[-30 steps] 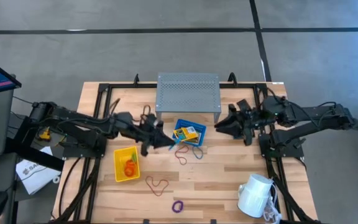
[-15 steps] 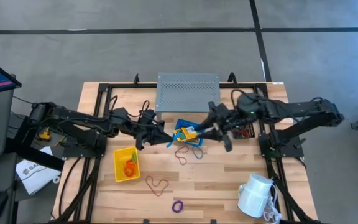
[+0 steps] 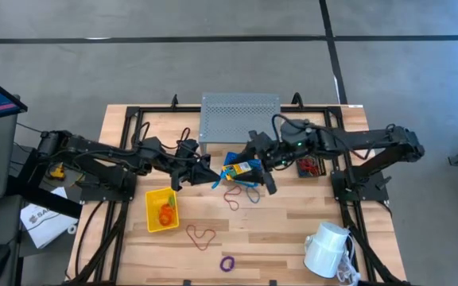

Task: Pick & Place Office Desk Supplies
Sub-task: Put the blue rubber band into the black bin

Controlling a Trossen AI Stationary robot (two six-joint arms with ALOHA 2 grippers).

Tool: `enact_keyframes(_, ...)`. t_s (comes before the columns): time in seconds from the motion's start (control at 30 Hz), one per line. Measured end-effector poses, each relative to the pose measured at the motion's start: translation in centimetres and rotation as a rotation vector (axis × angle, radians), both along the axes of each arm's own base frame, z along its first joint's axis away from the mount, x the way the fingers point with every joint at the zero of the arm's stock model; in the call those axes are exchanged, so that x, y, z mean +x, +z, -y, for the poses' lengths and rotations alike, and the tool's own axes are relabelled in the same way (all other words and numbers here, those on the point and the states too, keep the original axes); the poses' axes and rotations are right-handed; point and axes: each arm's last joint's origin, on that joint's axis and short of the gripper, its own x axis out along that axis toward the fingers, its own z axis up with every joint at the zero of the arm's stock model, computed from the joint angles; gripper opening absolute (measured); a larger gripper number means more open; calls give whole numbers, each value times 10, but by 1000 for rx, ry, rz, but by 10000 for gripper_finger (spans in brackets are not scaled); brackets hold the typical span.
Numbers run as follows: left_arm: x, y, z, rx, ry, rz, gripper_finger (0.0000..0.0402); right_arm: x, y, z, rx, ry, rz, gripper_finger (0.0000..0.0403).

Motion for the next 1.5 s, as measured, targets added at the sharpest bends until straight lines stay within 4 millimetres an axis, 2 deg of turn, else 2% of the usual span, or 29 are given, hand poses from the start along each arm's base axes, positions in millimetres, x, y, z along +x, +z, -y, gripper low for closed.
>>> enact_keyframes(0.2,0,0,0,0,0,0,0,10,-9,-1,-1,0,-19,223)
enact_keyframes(0.8,0,1,0,-1,0,6,0,10,-5,0,2,-4,17,180)
enact_keyframes(1.0,-1,3,0,-3,0,31,0,23,-8,-1,8,-5,68,167)
enact_keyframes(1.33,-2,5,0,1,-20,59,0,25,-11,-2,30,-7,50,150)
enact_keyframes(1.5,-2,6,1,3,-27,67,0,25,-11,-2,30,-8,47,117)
